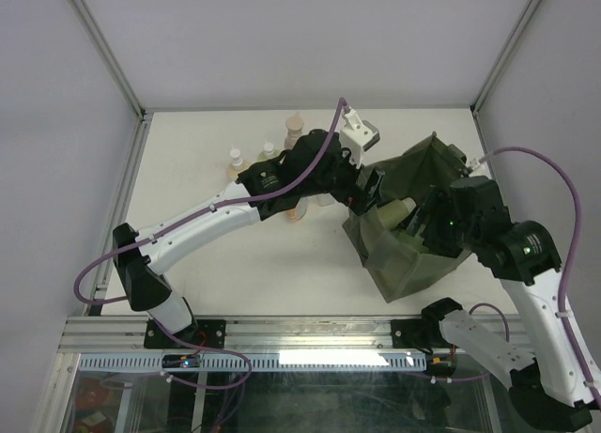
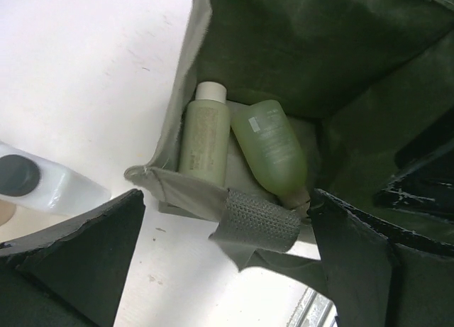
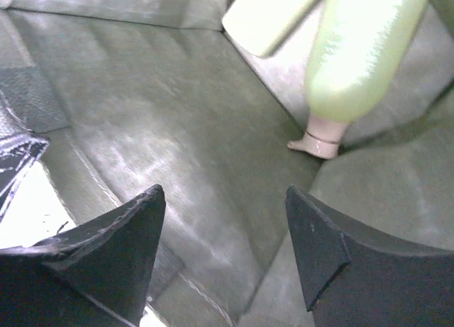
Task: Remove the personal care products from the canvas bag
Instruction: Adjust the canvas bag at the center of the board.
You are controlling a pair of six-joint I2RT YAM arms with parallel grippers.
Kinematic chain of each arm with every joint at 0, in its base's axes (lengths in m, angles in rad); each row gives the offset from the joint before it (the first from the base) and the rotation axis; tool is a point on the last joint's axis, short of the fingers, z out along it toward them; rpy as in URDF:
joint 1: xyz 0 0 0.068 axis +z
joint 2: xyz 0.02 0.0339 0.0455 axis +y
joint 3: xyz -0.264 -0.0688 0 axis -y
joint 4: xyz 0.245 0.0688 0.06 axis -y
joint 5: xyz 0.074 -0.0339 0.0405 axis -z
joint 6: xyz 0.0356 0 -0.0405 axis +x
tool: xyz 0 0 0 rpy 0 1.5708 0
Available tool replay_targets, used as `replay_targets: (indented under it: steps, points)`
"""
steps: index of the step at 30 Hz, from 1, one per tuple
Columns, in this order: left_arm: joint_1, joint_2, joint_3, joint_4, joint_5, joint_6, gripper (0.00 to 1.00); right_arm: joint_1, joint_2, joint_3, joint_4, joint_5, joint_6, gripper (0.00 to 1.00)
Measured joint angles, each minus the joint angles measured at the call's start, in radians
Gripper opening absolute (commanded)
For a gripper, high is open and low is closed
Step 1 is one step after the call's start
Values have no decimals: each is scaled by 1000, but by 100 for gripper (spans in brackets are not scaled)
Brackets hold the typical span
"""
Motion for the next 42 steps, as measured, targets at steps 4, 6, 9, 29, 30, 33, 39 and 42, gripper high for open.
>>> replay_targets:
  steps: [4, 6, 9, 29, 30, 33, 39, 42]
  points:
    - [0, 25, 9, -5, 47, 0, 99, 0, -106, -61, -72, 16, 116, 58]
    - [0, 29, 9, -8, 75, -2, 99, 0, -187, -129, -89, 13, 183, 55]
    - [-6, 29, -3, -8, 125, -4, 99, 0, -343, -261, -92, -11, 296, 57]
    - [-95, 16, -321, 121, 93, 80, 99, -14, -345, -322, 17, 31, 259, 74]
    - [-100, 16, -328, 124, 92, 86, 99, -14, -337, -312, 32, 48, 238, 75]
    - [-117, 16, -344, 113, 87, 108, 99, -14, -307, -276, 77, 96, 169, 73]
    - [-133, 17, -358, 69, 77, 137, 99, -14, -174, -215, 167, 195, 94, 67]
    - [-132, 17, -358, 69, 71, 142, 99, -14, -62, -211, 209, 241, 93, 65]
